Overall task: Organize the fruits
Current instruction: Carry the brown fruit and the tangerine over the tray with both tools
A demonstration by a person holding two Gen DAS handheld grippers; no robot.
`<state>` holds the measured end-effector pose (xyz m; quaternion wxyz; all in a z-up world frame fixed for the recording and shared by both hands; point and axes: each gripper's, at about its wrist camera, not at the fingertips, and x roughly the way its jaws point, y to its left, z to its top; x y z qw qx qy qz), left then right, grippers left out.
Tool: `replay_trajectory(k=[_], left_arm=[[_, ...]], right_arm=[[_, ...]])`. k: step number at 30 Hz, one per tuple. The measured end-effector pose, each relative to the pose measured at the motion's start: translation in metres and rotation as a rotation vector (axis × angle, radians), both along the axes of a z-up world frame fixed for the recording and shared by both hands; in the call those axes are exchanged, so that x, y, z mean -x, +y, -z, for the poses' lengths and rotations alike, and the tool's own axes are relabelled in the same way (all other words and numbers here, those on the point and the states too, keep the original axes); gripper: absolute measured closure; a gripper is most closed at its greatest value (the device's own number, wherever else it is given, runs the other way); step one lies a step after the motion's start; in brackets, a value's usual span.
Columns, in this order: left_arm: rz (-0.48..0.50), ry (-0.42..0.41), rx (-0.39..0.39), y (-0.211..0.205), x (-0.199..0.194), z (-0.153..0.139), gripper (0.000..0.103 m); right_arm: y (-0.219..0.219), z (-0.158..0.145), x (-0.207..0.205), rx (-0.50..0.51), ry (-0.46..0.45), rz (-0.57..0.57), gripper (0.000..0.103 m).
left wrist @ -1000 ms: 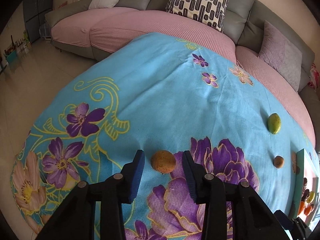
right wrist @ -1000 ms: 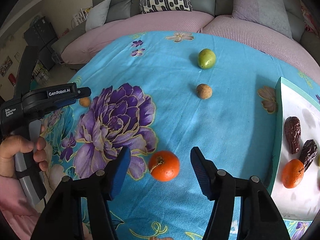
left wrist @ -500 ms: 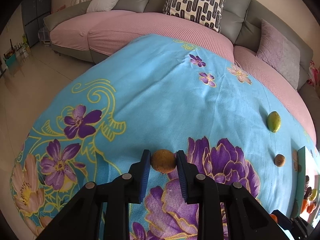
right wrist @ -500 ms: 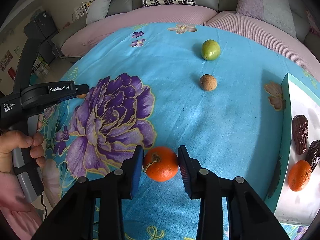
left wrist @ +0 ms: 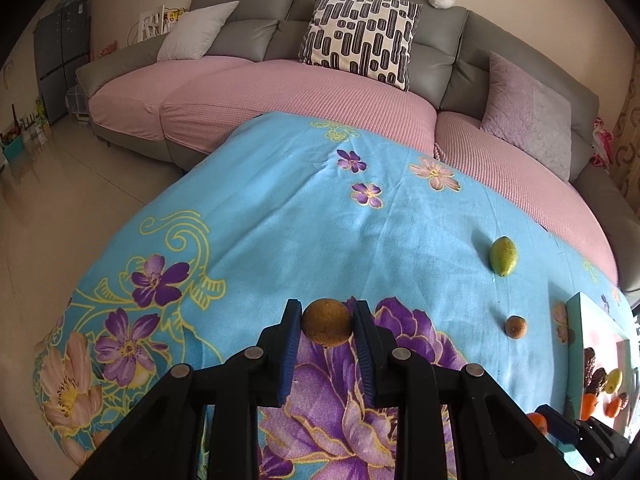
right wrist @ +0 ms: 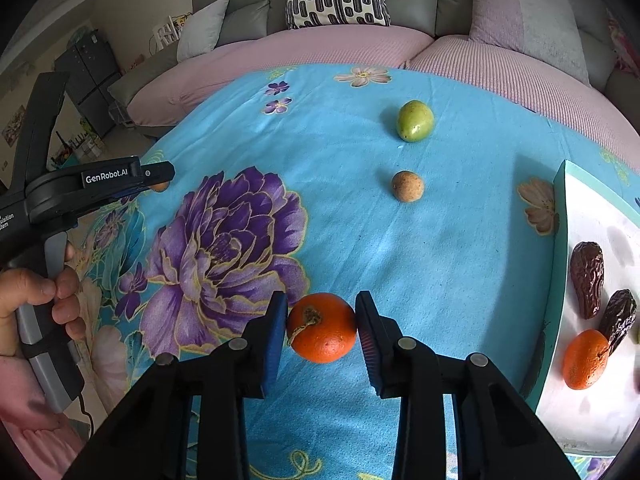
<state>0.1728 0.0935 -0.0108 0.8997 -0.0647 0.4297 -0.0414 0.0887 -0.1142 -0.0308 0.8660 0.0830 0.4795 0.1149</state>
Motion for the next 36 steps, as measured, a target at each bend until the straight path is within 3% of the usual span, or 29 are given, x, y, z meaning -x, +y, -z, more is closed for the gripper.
replay_trajectory(k=[16, 29, 36], left_arm=[[0.203, -0.053, 0.038, -0.078, 0.022, -0.027, 0.075], [0.487, -0.038, 0.033, -0.195, 0.049, -0.032, 0.075], [0.616, -0.033, 0.022, -0.262, 0.052, -0.037, 0.075]], right_arm=[[-0.072, -0.026, 0.017, 0.008, -0.081, 0.207, 0.067], [-0.191, -0.031, 0.064, -0.014, -0.106, 0.555, 0.066], [-0.233, -0.033, 0.079, -0.032, -0.127, 0.661, 0.066]])
